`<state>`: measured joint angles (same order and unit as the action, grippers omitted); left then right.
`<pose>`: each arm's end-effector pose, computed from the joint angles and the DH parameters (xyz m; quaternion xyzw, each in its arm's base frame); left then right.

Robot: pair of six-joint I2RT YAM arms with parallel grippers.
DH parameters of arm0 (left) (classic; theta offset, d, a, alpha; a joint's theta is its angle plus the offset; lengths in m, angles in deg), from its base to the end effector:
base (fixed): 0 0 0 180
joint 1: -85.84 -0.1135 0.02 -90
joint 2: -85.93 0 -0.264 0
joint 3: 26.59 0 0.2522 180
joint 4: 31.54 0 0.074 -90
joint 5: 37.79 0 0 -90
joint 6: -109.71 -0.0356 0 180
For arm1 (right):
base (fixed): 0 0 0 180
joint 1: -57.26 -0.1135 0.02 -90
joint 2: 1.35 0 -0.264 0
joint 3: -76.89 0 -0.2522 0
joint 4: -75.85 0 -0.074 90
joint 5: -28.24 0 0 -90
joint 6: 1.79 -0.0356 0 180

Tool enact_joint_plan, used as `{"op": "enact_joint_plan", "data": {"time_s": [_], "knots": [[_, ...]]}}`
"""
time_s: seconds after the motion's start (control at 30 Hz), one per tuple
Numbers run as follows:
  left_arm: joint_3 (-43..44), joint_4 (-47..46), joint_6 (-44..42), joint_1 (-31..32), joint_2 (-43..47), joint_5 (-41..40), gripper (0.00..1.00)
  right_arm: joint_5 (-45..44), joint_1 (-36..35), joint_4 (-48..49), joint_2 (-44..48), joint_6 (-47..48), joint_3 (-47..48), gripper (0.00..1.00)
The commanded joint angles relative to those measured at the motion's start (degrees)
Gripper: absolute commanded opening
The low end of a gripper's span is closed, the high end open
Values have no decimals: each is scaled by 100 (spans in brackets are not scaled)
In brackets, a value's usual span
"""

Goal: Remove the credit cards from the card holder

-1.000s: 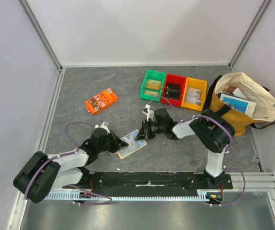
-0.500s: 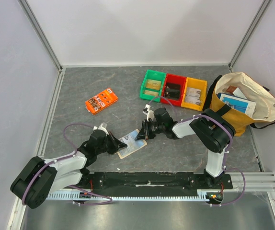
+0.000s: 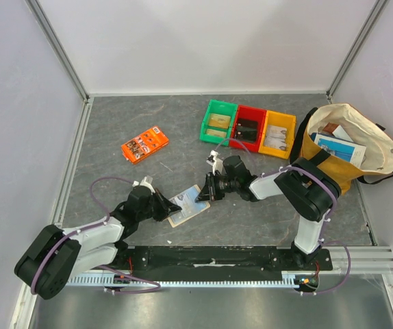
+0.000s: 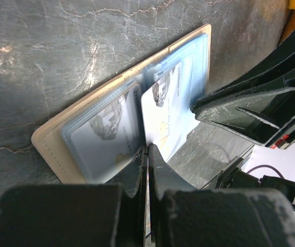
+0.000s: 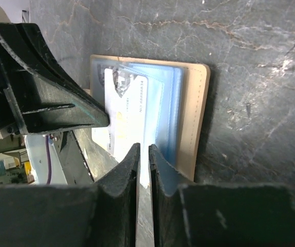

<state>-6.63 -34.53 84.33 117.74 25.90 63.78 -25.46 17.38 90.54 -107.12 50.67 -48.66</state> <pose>0.1388 -0.0948 0.1142 -0.2078 0.8673 -0.3909 0.2278 0.2411 0.2289 0.1094 -0.1572 0.8460 0.4841 0.1589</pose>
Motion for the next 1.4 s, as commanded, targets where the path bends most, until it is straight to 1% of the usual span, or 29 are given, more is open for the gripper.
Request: {"op": "enact_joint_plan", "data": {"time_s": [0.0,0.17,0.27,0.47,0.67,0.8,0.83,0.87,0.93,0.97,1.1,1.17,1.23,1.37], "knots": [[110,-30,-107,0,-211,-24,3,325,-29,380,338,-43,-43,18],[127,-74,-116,0,-272,3,3,458,-99,469,286,-69,141,18],[119,-74,-116,0,-272,-6,2,396,-108,399,49,-69,246,18],[-22,5,-81,-8,-106,-15,2,-43,-82,-505,-338,352,379,18],[-233,155,15,-8,281,-129,3,-193,6,-788,-409,475,273,18],[-119,137,-37,0,168,-155,21,-193,6,-894,-470,528,343,18],[-93,120,-46,-8,124,-173,28,-193,6,-902,-479,528,352,18],[-84,76,-37,-8,54,-182,38,-184,6,-920,-470,537,361,18],[-66,6,-2,-8,-44,-225,45,-193,6,-955,-470,555,361,18],[-66,-47,7,-8,-79,-234,46,-193,6,-972,-470,572,361,18],[39,-135,-11,-8,-298,-287,44,-202,6,-946,-470,564,343,18],[75,-161,-20,-8,-413,-270,39,-193,6,-946,-470,564,343,18],[75,-214,-2,0,-448,-252,31,-202,6,-964,-470,563,343,18],[-30,-136,51,0,-220,-313,5,-254,33,-938,-514,564,326,18]]}}
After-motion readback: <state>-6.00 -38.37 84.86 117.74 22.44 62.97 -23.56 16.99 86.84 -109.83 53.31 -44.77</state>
